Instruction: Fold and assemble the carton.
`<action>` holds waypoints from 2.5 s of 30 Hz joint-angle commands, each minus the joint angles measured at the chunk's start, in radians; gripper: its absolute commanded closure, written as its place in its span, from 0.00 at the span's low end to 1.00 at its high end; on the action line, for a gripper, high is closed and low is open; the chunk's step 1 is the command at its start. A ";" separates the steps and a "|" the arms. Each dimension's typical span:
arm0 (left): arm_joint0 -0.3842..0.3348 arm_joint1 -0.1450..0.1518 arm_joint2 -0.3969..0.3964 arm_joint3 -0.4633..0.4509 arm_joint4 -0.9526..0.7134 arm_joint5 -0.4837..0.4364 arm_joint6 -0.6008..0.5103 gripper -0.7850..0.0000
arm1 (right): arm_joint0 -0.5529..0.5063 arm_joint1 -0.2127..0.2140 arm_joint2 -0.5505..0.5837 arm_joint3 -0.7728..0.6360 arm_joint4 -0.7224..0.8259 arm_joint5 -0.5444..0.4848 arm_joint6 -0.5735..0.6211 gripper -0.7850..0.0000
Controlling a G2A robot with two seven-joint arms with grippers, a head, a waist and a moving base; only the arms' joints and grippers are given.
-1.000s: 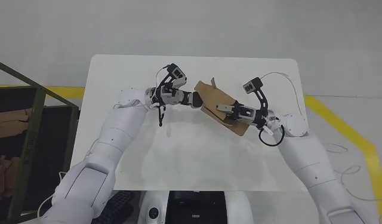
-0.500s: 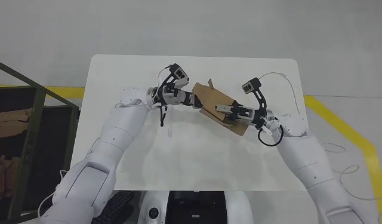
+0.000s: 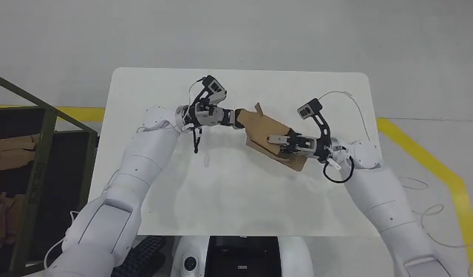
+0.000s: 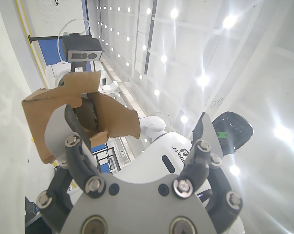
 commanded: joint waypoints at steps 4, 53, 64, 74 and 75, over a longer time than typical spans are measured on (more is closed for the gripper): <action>0.007 0.005 -0.014 -0.004 0.004 -0.007 0.007 0.00 | -0.004 -0.001 -0.005 -0.002 0.035 0.021 0.045 1.00; 0.027 -0.003 0.013 -0.050 -0.002 0.014 -0.005 0.00 | 0.034 -0.025 -0.041 0.080 0.059 0.068 0.063 1.00; 0.020 0.005 -0.001 -0.043 -0.005 0.017 -0.005 0.00 | 0.021 -0.024 -0.022 0.077 0.068 0.070 0.062 1.00; 0.026 0.009 0.018 -0.066 -0.011 0.046 -0.005 0.00 | 0.025 -0.021 -0.005 0.074 0.073 0.086 0.094 1.00; 0.025 0.010 0.020 -0.066 -0.009 0.047 -0.005 0.00 | 0.028 -0.021 -0.004 0.076 0.078 0.090 0.107 1.00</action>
